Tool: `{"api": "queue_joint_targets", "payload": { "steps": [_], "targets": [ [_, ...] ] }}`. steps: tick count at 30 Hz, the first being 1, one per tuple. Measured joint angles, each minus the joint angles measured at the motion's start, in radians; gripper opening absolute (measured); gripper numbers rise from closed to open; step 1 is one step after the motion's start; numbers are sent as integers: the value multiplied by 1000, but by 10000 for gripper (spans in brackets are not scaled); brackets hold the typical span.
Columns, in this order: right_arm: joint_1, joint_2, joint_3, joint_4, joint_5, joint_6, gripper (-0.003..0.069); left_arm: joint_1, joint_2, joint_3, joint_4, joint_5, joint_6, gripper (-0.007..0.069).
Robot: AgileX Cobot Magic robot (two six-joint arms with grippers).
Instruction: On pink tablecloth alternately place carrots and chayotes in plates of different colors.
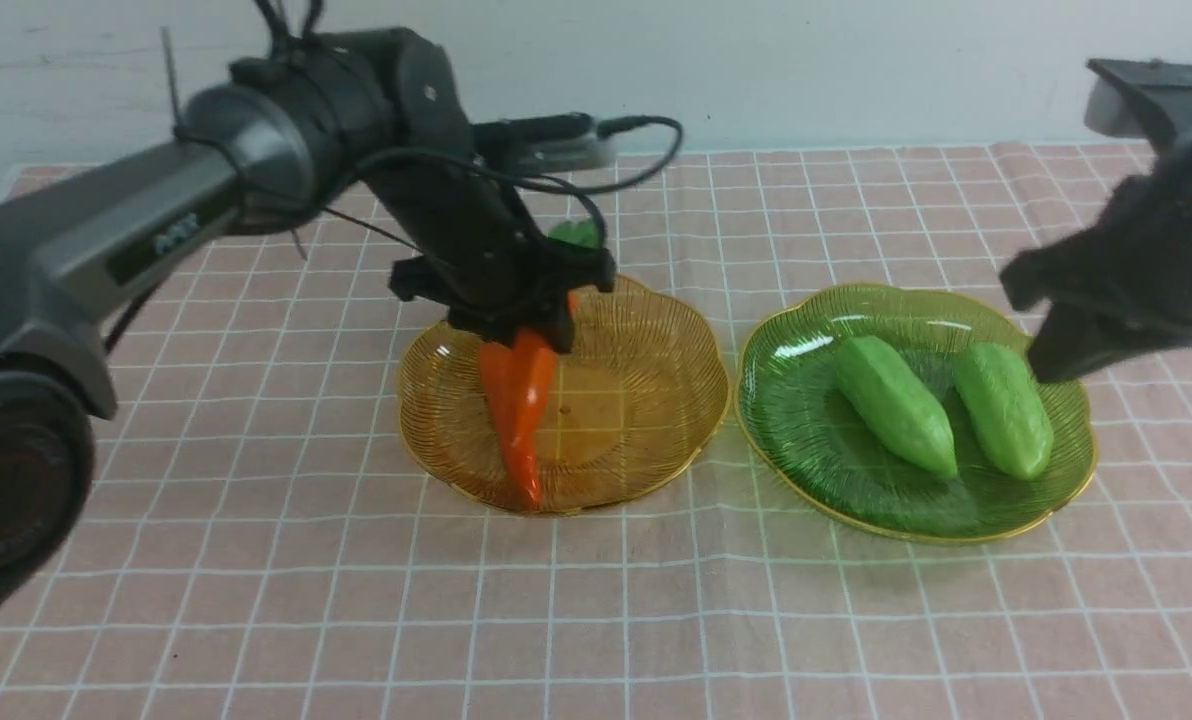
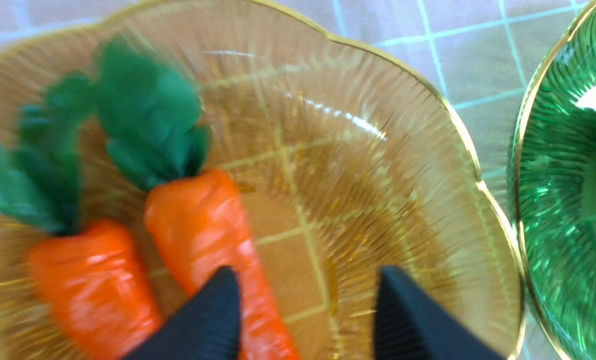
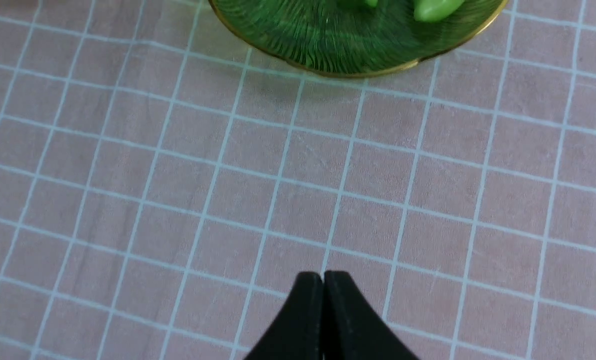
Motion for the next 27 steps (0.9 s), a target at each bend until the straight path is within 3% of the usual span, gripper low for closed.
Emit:
{"api": "queue_joint_targets", "payload": {
  "steps": [3, 6, 10, 18, 27],
  "targets": [
    [0, -120, 93, 0, -88, 0, -17, 1, -35, 0, 24, 21, 0, 245],
    [0, -274, 250, 1, -336, -8, -17, 1, -83, 0, 40, 36, 5, 87],
    [0, -374, 419, 3, -657, -32, -17, 1, -118, 0, 50, 43, 17, 17],
    [0, -416, 590, 27, -1092, -43, -17, 1, -126, 0, 53, 98, 22, -3],
    [0, -416, 628, 27, -1118, -43, -17, 1, -148, 0, 54, 146, 23, -3]
  ]
}}
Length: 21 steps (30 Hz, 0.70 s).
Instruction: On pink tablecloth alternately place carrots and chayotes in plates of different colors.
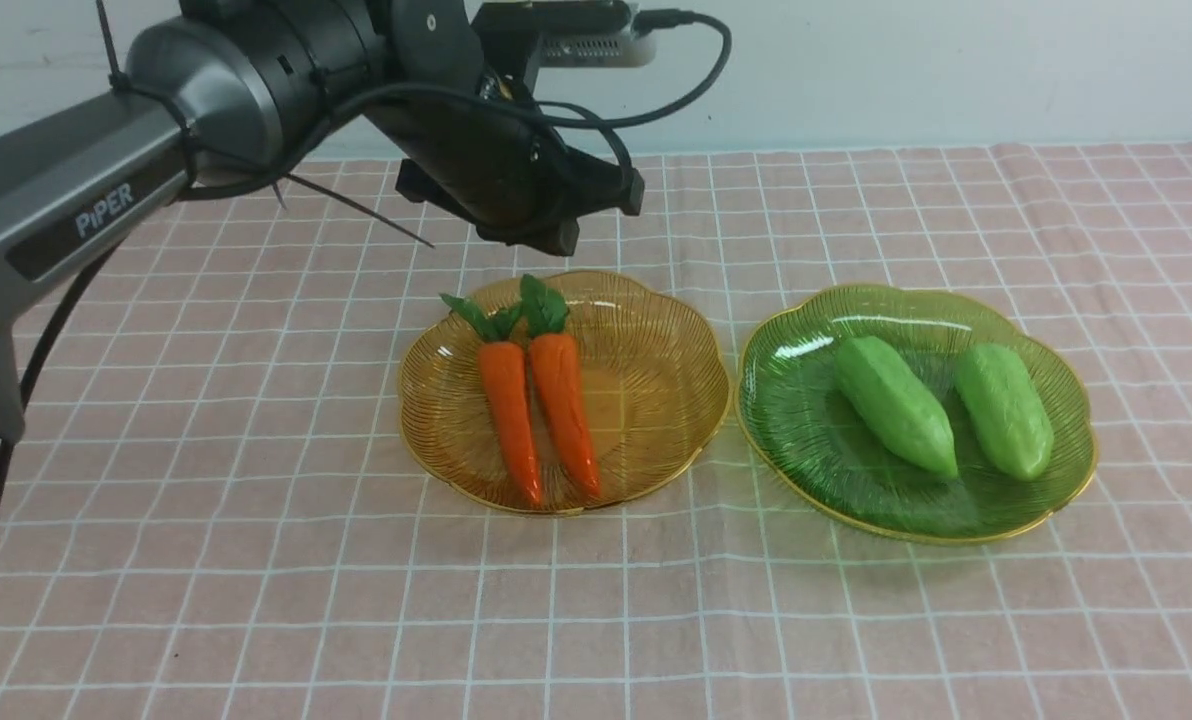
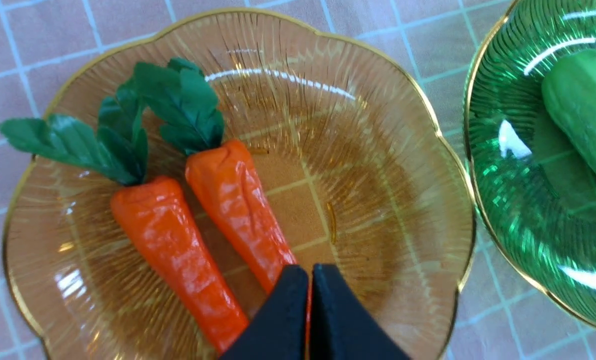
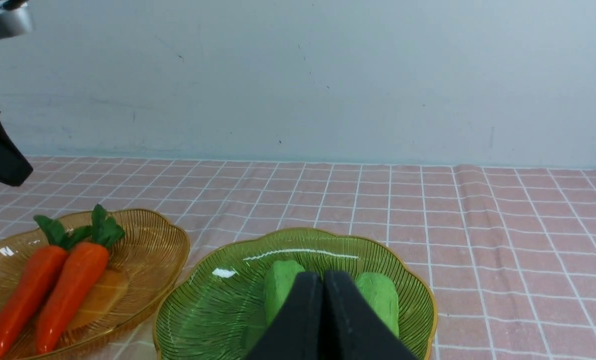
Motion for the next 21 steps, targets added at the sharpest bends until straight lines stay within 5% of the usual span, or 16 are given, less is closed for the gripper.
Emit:
{"api": "queue_joint_targets", "payload": {
  "steps": [9, 21],
  "targets": [
    [0, -28, 8, 0, 51, -1, -17, 19, -202, 0, 12, 164, 4, -3],
    [-71, -396, 217, -30, 152, -1, -17, 20, -373, 0, 121, 285, 3, -3]
  ]
}}
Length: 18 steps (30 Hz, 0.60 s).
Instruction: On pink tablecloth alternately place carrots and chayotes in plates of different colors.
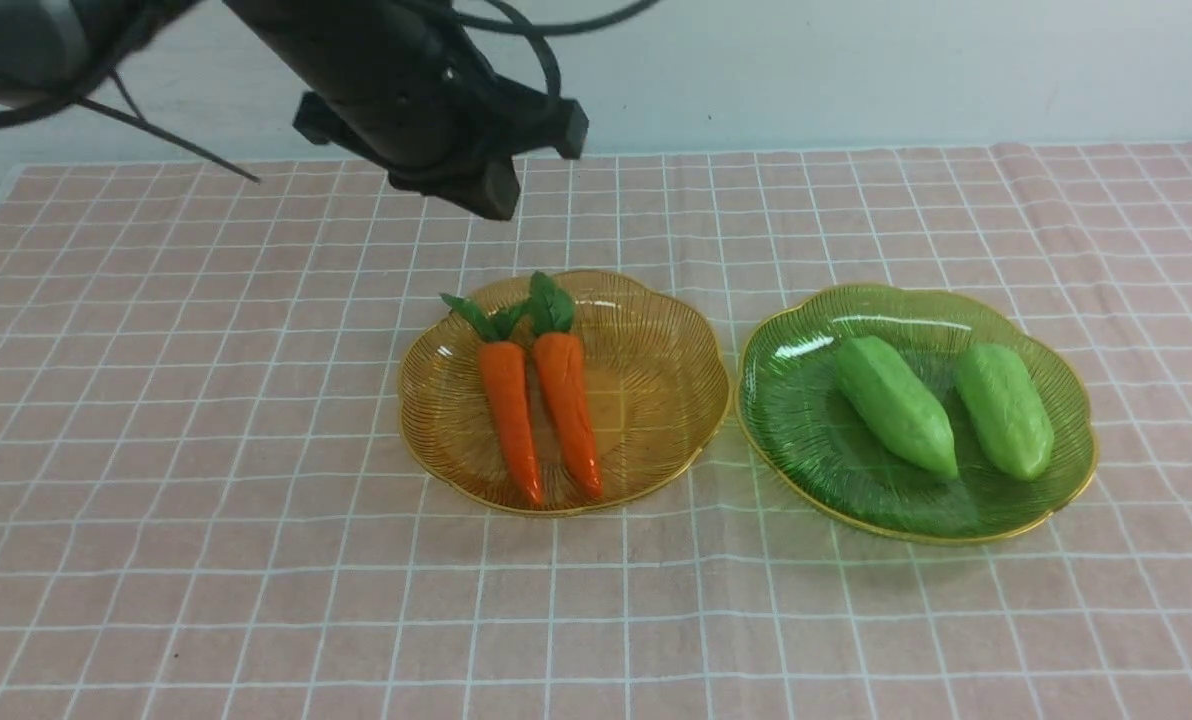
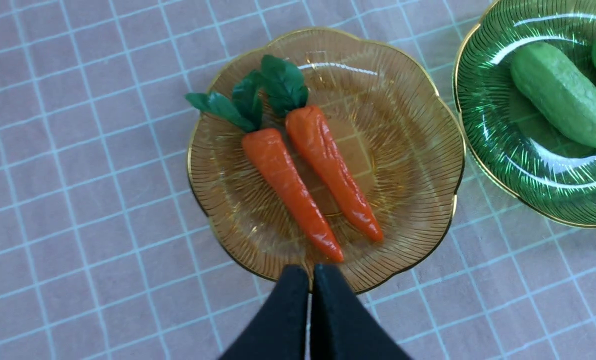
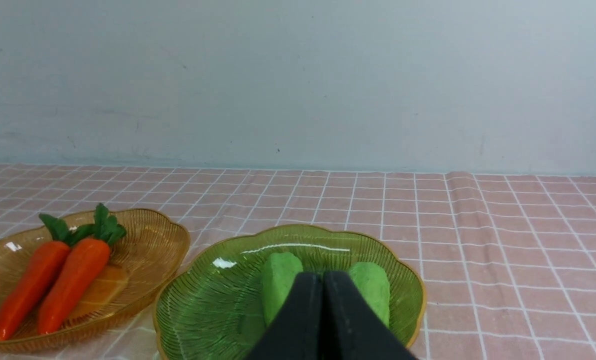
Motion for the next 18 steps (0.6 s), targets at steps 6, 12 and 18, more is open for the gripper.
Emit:
{"api": "queue_joint_targets", "payload": {
  "steps": [6, 12, 18],
  "targets": [
    [-8, -60, 70, -31, 117, 0, -17, 0, -111, 32, 67, 9, -36, -3],
    [-8, -60, 72, -42, 124, 0, -17, 0, -302, 186, 121, 10, -73, -3],
    [-8, -60, 72, -43, 124, 0, -17, 0, -538, 416, 164, 11, -112, -3]
  ]
}}
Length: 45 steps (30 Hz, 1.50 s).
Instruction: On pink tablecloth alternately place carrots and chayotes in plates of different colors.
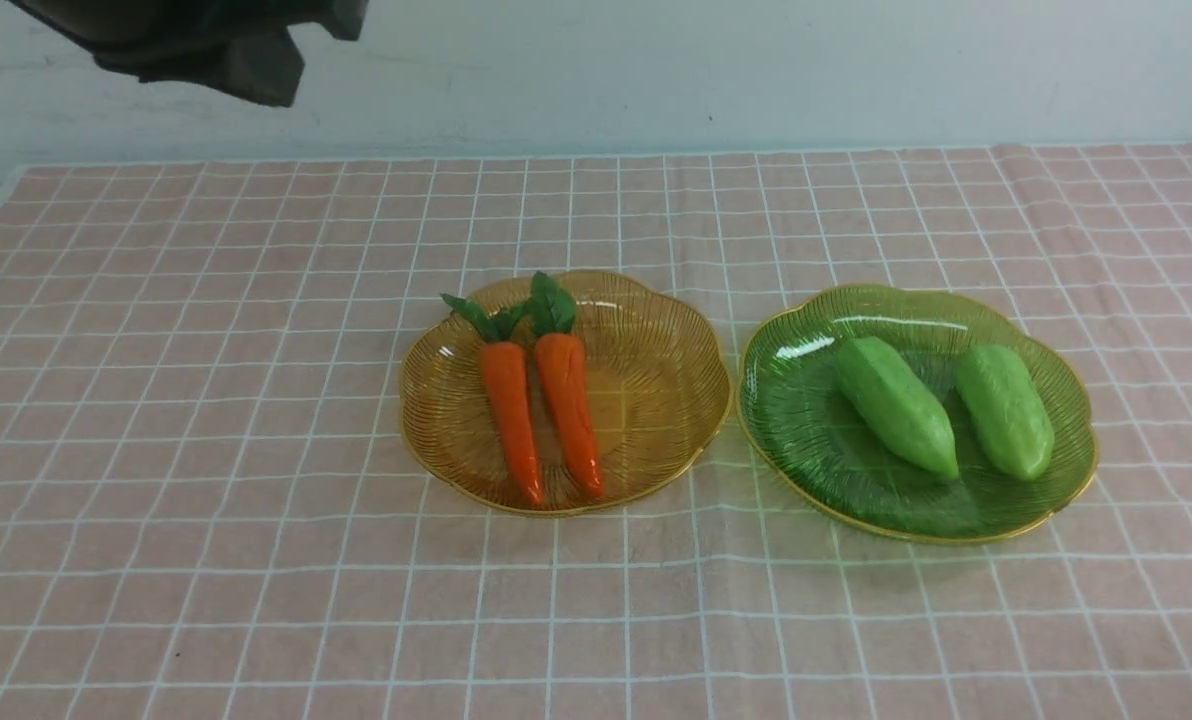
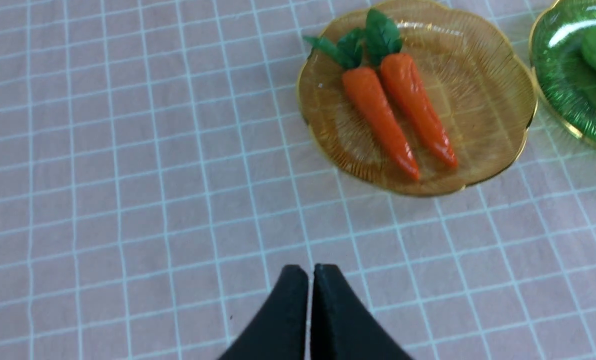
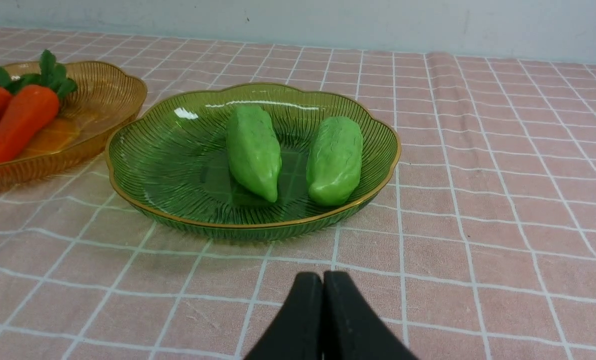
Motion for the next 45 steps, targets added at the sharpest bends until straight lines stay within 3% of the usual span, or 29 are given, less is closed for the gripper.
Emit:
{"api": "queue_joint_targets", "payload": {
  "steps": [7, 19, 25, 45],
  "targets": [
    [0, 0, 0, 0, 0, 0, -17, 0, -318, 343, 3, -65, -25, -3],
    [0, 0, 0, -2, 0, 0, -17, 0, -772, 943, -53, -559, -104, -3],
    [0, 0, 0, -2, 0, 0, -17, 0, -829, 1034, -62, -698, -105, -3],
    [0, 0, 0, -2, 0, 0, -17, 0, -832, 1105, -21, -694, -104, -3]
  ]
}}
